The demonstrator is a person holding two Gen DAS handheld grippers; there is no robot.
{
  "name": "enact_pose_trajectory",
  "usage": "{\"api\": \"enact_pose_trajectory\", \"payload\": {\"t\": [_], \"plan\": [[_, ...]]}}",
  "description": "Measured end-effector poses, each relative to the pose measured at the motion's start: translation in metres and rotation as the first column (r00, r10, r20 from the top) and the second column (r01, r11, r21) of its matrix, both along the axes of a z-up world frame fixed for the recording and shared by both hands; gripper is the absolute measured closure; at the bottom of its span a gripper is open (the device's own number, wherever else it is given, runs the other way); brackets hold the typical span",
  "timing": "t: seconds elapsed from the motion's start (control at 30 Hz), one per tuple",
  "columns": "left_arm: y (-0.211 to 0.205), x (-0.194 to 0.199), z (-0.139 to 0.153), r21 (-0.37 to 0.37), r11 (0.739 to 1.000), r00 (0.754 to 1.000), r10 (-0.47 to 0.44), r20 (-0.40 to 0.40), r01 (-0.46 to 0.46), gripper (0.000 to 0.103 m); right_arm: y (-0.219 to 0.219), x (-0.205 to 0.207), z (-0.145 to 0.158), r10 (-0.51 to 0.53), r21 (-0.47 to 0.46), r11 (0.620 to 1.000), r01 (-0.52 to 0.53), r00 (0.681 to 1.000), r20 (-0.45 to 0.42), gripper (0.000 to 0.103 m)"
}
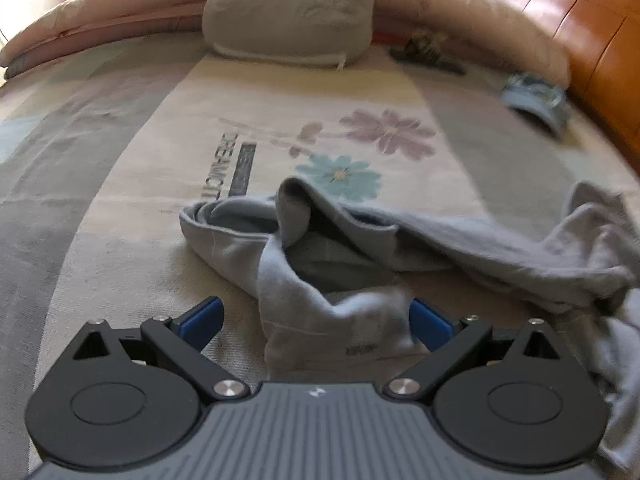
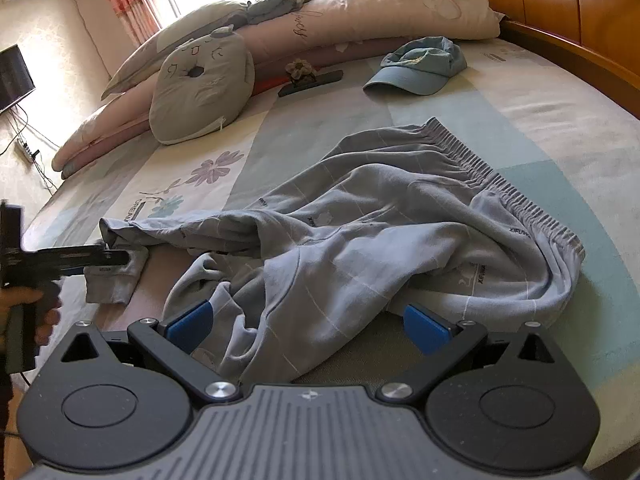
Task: Fold clothes
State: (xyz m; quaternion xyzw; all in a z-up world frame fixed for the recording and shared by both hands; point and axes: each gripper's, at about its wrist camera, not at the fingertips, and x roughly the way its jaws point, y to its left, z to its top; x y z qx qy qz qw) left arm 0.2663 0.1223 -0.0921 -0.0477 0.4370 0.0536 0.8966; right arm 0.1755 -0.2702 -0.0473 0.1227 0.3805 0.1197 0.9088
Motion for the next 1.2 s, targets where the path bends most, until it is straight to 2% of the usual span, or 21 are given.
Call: {"api": "enact_pose_trajectory", "payload": {"t": [0.1,0.2,0.47,0.6,0.77,0.9,1.0,1.2], "plan": [[0.005,0.002,-0.006,0.115,0.993,0.999,0.031,-0.020,-0.029,0.003,-0.003,-0.002,0.000,-0.007,-0.003,1.000,0.007,1.000,0.003,0.000],[0.025,0.000,-0.006,0.118,0.992,0.998,0.051,-0.042,-0.046,0.002,-0.007,-0.002,-0.001,-0.019,-0.004,1.000,0.019,1.000,-0.002,0.000],[0.065,0.005,0.001,0.286,0.956,0.993,0.095,-0.075,-0.070,0.002,-0.006,0.003,-0.006,-0.021,-0.009,1.000,0.021,1.000,-0.015,0.000],[0.085,0.012,0.002,0.315,0.945,0.989,0.122,-0.089,-0.088,0.002,-0.004,0.004,-0.005,-0.017,-0.020,1.000,0.017,1.000,-0.014,0.000],[0.096,0.017,0.002,0.410,0.907,0.986,0.145,-0.085,-0.098,0.002,-0.003,0.005,-0.003,-0.021,-0.026,0.999,0.021,1.000,-0.014,0.000],[0.108,0.020,0.005,0.449,0.887,0.982,0.169,-0.088,-0.113,0.002,-0.002,0.004,-0.002,-0.020,-0.031,0.999,0.019,1.000,-0.011,0.000],[0.115,0.020,0.012,0.524,0.842,0.979,0.191,-0.072,-0.126,0.002,-0.004,0.004,-0.001,-0.021,-0.030,0.999,0.021,1.000,-0.009,0.000],[0.125,0.010,0.027,0.495,0.856,0.978,0.202,-0.058,-0.147,0.004,-0.006,0.002,0.000,-0.026,-0.021,0.999,0.026,1.000,-0.006,0.000]]}}
